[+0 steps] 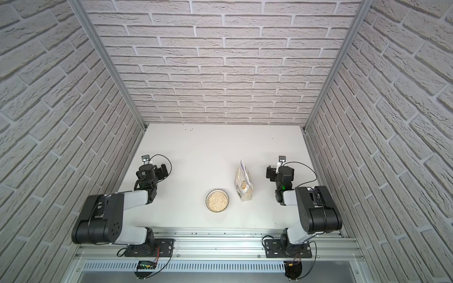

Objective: Pour the oats into the breakfast bowl
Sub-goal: Reset both arms

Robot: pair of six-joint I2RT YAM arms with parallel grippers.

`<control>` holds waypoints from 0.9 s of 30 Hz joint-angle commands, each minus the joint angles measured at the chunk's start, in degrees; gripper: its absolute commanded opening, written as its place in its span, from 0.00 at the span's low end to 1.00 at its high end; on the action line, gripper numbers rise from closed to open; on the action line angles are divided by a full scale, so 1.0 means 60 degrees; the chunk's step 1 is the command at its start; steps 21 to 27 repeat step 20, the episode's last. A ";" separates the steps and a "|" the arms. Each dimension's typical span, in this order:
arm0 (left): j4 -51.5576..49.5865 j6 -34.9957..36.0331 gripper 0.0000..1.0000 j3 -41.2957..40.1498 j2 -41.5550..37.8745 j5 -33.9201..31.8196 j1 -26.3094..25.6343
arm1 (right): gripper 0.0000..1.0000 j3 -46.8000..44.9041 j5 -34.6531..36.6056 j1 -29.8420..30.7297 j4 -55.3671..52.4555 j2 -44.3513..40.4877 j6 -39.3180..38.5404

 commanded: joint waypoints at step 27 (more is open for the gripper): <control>0.1697 0.0523 0.98 -0.0052 0.0754 0.0687 -0.0148 | 0.99 0.0330 -0.0617 -0.0188 -0.0100 -0.0145 0.0288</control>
